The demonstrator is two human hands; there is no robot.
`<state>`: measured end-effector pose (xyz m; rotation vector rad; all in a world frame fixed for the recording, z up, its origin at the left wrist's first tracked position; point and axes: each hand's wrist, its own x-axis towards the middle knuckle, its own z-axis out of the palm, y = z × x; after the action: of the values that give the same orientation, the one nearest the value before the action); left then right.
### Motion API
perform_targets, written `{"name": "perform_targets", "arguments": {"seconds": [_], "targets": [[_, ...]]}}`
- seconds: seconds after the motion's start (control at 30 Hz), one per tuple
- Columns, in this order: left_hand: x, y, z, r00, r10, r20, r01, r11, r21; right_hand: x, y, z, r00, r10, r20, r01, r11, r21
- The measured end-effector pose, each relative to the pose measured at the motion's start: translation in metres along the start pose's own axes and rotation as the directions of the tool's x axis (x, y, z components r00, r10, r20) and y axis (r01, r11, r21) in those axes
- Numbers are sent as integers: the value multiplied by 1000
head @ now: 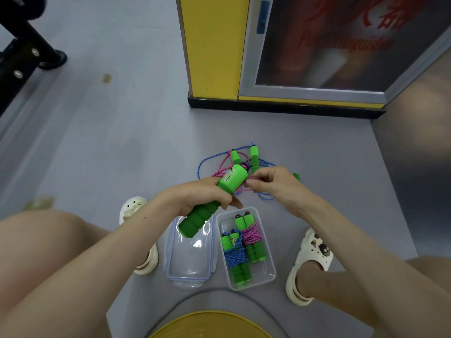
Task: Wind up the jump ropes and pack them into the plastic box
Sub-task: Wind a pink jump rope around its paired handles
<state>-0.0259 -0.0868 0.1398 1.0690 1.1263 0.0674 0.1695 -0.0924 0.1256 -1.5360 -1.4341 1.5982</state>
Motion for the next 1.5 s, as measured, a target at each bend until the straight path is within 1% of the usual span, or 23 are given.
{"name": "perform_targets", "arguments": {"seconds": [0.1, 0.23, 0.3, 0.4, 0.5, 0.53, 0.6, 0.67, 0.73, 0.87, 0.9, 0.93, 1.0, 1.03, 1.1, 1.17, 1.2, 1.23, 1.27, 1.33, 1.37, 1.43, 1.5], "targets": [[-5, 2, 0, 985, 62, 161, -48, 995, -92, 1, 0, 0, 1000, -5, -6, 5, 998, 64], [-10, 1, 4, 942, 171, 290, -107, 969, -223, 0, -2, 3, 1000, -27, 10, 25, 989, 147], [-9, 0, 6, 923, 230, 310, -131, 942, -308, 0, -2, 7, 1000, -18, 13, 14, 973, 229], [-5, 0, 7, 910, 293, 293, -140, 883, -449, -2, -2, 11, 999, 31, 18, -36, 919, 392], [0, 2, 12, 876, 377, 301, -151, 808, -570, -2, 3, 15, 995, 32, 96, -80, 828, 554], [1, 3, 14, 871, 395, 291, -160, 789, -593, -2, 3, 16, 991, 23, 134, -97, 813, 574], [3, 5, 18, 867, 427, 259, -187, 759, -624, -2, 5, 18, 987, 8, 162, -89, 861, 500], [4, 8, 20, 861, 463, 210, -199, 687, -699, -1, 5, 22, 995, 20, 98, -57, 922, 384], [7, 11, 21, 862, 484, 153, -204, 605, -769, -3, 6, 27, 999, 13, 48, -27, 955, 295], [13, 15, 26, 900, 434, -28, -278, 525, -804, -1, 11, 27, 999, 31, 40, -35, 993, 116], [12, 16, 27, 904, 424, -51, -290, 522, -802, -2, 10, 26, 998, 40, 48, -44, 996, 79], [10, 18, 28, 910, 410, -62, -303, 555, -774, -2, 9, 26, 997, 51, 58, -54, 997, 56], [7, 19, 26, 930, 356, -92, -322, 667, -671, -3, 9, 27, 996, 49, 75, -51, 998, 22], [8, 18, 24, 937, 320, -136, -332, 705, -626, -4, 8, 27, 996, 46, 81, -46, 999, -2], [10, 17, 19, 924, 266, -276, -376, 769, -517, -3, 6, 26, 996, 42, 78, -36, 997, -70], [12, 16, 15, 878, 243, -413, -371, 890, -266, 0, 7, 22, 997, 49, 65, -39, 990, -137], [11, 15, 13, 849, 257, -462, -340, 934, -106, 1, 10, 21, 997, 51, 53, -41, 982, -182], [11, 14, 11, 823, 293, -486, -312, 949, 44, 2, 12, 19, 998, 49, 31, -40, 970, -239], [12, 12, 8, 807, 348, -478, -307, 938, 164, 3, 13, 18, 999, 44, 3, -41, 956, -289], [15, 8, 4, 824, 372, -427, -287, 924, 252, 5, 12, 15, 999, 34, -25, -39, 957, -286], [14, 7, 3, 851, 333, -405, -248, 936, 248, 4, 9, 14, 1000, 16, -25, -21, 967, -255], [13, 4, 2, 913, 207, -351, -115, 957, 265, 2, 2, 12, 999, -36, -21, 31, 980, -195], [13, 0, 0, 954, 86, -286, -7, 964, 267, 0, -2, 10, 997, -65, -38, 58, 986, -155]]}}
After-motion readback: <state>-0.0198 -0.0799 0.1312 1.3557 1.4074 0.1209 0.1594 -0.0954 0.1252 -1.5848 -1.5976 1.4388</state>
